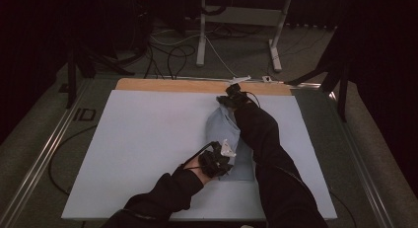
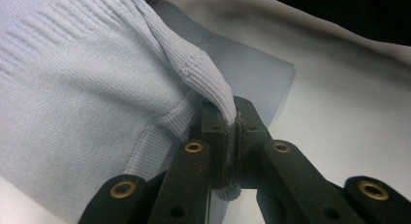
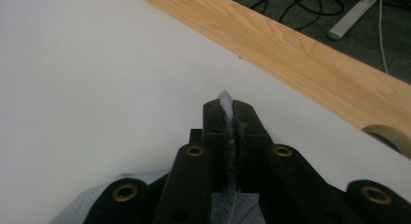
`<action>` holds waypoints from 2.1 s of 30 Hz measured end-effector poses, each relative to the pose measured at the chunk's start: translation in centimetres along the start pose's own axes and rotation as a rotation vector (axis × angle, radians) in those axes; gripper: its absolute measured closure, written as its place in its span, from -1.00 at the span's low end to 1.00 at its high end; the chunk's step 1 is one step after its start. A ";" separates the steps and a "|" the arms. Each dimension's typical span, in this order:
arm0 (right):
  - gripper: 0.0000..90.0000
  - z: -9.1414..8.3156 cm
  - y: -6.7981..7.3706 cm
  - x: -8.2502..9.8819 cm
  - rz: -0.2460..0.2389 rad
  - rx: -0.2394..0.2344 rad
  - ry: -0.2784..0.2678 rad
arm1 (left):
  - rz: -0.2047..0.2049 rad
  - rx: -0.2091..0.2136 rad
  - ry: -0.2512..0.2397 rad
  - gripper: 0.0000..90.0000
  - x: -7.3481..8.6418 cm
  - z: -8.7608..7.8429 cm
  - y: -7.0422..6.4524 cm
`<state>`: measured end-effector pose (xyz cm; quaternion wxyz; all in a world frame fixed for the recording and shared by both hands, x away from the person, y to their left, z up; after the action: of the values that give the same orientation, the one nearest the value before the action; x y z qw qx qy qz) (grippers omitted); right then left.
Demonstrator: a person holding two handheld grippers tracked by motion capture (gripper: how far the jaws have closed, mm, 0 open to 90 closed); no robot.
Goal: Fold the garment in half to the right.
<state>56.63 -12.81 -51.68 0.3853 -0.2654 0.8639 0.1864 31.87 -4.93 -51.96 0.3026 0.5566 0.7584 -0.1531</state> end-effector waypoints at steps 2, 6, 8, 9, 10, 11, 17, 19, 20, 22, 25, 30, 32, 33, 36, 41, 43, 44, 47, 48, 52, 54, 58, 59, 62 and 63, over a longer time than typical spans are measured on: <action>0.91 0.1 -0.2 0.3 0.001 -0.009 0.003 | -0.003 -0.004 0.003 0.94 0.0 0.3 -0.1; 0.91 0.2 -0.5 0.4 0.000 -0.036 -0.018 | -0.005 -0.011 0.011 0.94 -0.2 0.9 -0.2; 0.91 0.3 -0.5 0.3 -0.004 -0.057 -0.024 | -0.007 -0.011 0.009 0.94 -0.3 1.1 -0.3; 0.90 0.4 -0.5 0.3 -0.009 -0.059 -0.025 | -0.015 -0.013 0.008 0.94 -0.5 1.3 -0.3; 0.90 0.6 -0.5 0.3 -0.006 -0.057 -0.018 | -0.015 -0.013 0.008 0.94 -0.5 1.3 -0.3; 0.89 0.7 -0.6 0.4 -0.003 -0.062 -0.018 | -0.030 -0.013 0.004 0.94 -0.6 1.6 -0.3; 0.23 0.8 -1.2 1.0 0.021 -0.061 0.010 | -0.029 -0.002 0.018 0.94 -0.9 2.3 -0.3; -0.12 0.4 -1.4 1.0 0.017 -0.053 0.023 | -0.029 0.003 0.022 0.94 -1.0 2.5 -0.3; -0.24 0.2 -1.5 1.0 0.011 -0.047 0.028 | -0.028 0.006 0.025 0.94 -1.0 2.6 -0.3; -0.48 -0.4 -1.8 0.9 0.010 -0.041 0.014 | -0.039 0.008 0.022 0.94 -1.1 2.8 -0.4; -0.69 -1.4 -2.1 0.9 0.022 -0.058 0.003 | -0.028 0.012 0.029 0.94 -1.4 3.0 -0.5; -0.76 -3.0 -2.5 1.1 0.039 -0.062 -0.010 | -0.030 0.029 0.035 0.93 -1.9 3.4 -0.7; -0.77 -3.6 -2.6 1.2 0.045 -0.057 -0.030 | -0.052 0.037 0.028 0.93 -2.2 3.6 -0.8; -0.77 -3.9 -2.6 1.3 0.053 -0.065 -0.036 | -0.049 0.042 0.030 0.93 -2.2 3.7 -0.8; -0.77 -4.6 -2.6 1.6 0.059 -0.068 -0.047 | -0.056 0.046 0.033 0.92 -2.5 4.1 -0.9; -0.77 -5.3 -2.6 2.0 0.060 -0.064 -0.050 | -0.067 0.069 0.034 0.92 -3.1 4.7 -1.0; -0.77 -5.4 -2.5 2.0 0.062 -0.069 -0.053 | -0.072 0.084 0.029 0.89 -3.3 4.8 -1.1; -0.77 -5.4 -2.4 2.1 0.062 -0.073 -0.055 | -0.064 0.113 0.025 0.84 -3.5 4.9 -1.4; -0.77 -5.5 -2.2 2.1 0.047 -0.071 -0.050 | -0.046 0.145 0.026 0.72 -3.5 5.2 -2.0; -0.77 -5.5 -2.2 2.1 0.046 -0.075 -0.052 | -0.037 0.154 0.025 0.67 -3.5 5.3 -2.1; -0.77 -5.8 -1.9 2.0 0.041 -0.081 -0.054 | -0.013 0.196 -0.004 0.46 -3.6 5.1 -2.6; -0.78 -5.9 -1.8 2.0 0.043 -0.087 -0.059 | -0.005 0.223 -0.012 0.41 -3.7 4.9 -3.0; -0.78 -6.1 -1.7 1.9 0.038 -0.088 -0.057 | 0.015 0.221 -0.033 0.32 -4.0 4.4 -3.5; -0.78 -6.2 -1.7 1.9 0.039 -0.090 -0.059 | 0.012 0.219 -0.035 0.30 -4.1 4.2 -3.4; -0.78 -6.3 -1.5 1.8 0.032 -0.090 -0.060 | 0.023 0.209 -0.044 0.26 -4.1 3.8 -3.3; -0.78 -6.3 -1.5 1.8 0.030 -0.090 -0.061 | 0.032 0.194 -0.051 0.23 -4.1 3.2 -3.0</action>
<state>52.90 -17.86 -49.20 0.3963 -0.2636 0.8464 0.2390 30.76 -10.86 -52.20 0.2691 0.5911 0.7231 -0.2353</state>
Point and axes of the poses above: each handheld gripper's, and its own axes: z roughly forward along the jaws, x roughly out of its underside, y roughly to its left, the point moved 5 cm from there along z, roughly forward along the jaws, and after that the axes turned 8 degrees about z, right-handed, at the moved point
